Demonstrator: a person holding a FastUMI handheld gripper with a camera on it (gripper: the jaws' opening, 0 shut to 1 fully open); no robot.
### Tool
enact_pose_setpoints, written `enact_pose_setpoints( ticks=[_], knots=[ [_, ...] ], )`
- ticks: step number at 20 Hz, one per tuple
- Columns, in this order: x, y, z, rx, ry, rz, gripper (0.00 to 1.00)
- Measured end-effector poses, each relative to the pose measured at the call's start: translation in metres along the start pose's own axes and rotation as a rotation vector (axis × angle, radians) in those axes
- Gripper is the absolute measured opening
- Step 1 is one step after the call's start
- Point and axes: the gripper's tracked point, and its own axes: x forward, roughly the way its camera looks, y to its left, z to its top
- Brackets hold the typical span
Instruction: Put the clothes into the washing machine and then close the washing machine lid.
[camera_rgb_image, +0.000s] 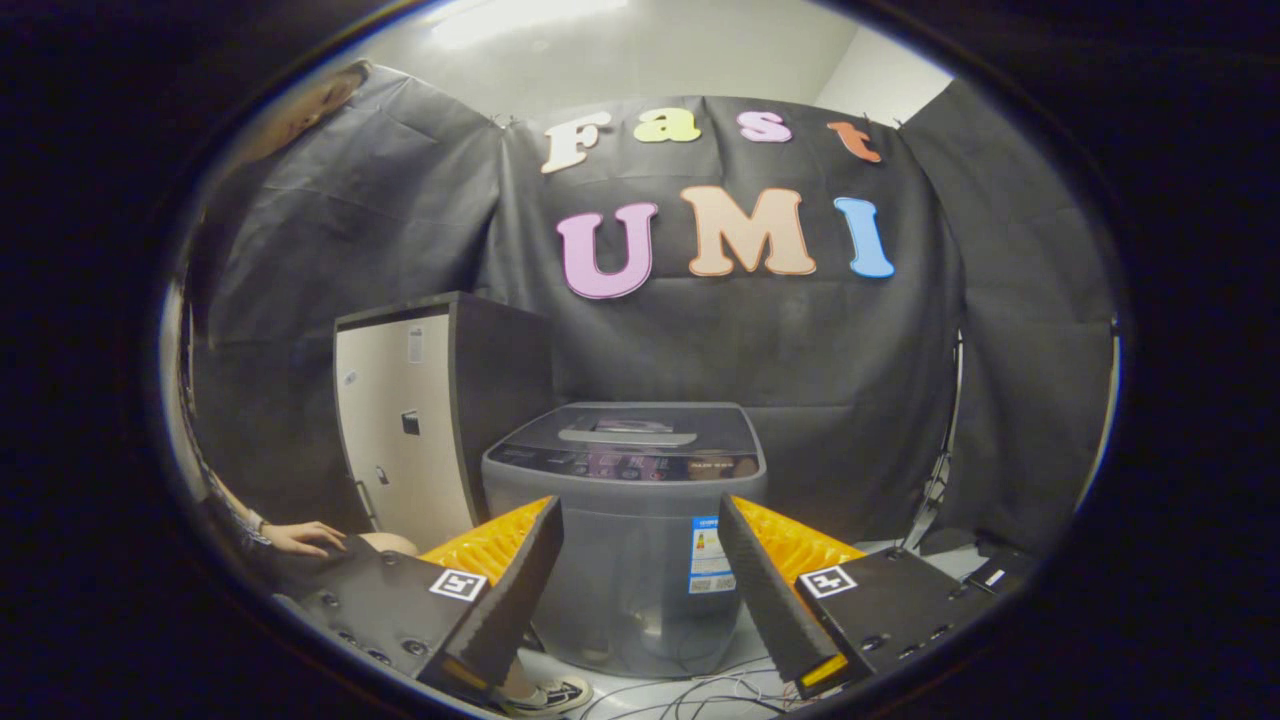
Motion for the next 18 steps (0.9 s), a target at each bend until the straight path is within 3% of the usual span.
enact_pose_setpoints(
  ticks=[18],
  knots=[
    [0.0014,0.0002,0.0001,0.001,-0.002,-0.002,0.98]
  ],
)
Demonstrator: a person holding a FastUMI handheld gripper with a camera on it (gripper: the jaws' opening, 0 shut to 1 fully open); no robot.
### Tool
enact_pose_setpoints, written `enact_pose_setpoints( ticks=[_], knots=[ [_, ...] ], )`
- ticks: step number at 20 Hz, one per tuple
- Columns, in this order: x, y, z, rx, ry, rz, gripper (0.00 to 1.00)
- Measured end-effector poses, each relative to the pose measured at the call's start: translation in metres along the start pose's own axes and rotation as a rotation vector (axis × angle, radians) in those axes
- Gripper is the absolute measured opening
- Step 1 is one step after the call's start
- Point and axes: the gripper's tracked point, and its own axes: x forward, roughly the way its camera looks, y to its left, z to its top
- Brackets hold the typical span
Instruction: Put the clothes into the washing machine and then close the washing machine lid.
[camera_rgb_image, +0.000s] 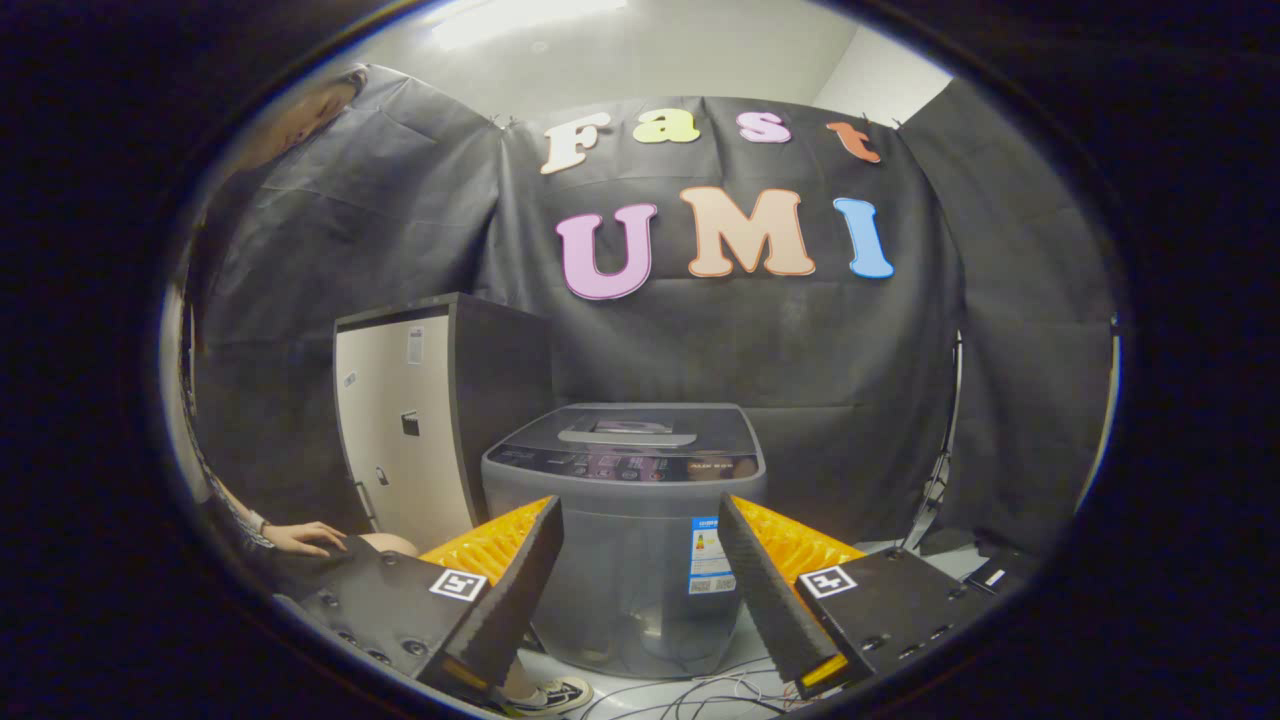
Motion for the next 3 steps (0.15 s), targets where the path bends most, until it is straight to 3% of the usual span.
enact_pose_setpoints(
  ticks=[3],
  knots=[
    [0.0004,-0.0065,-0.0001,0.000,0.000,0.000,0.98]
  ],
)
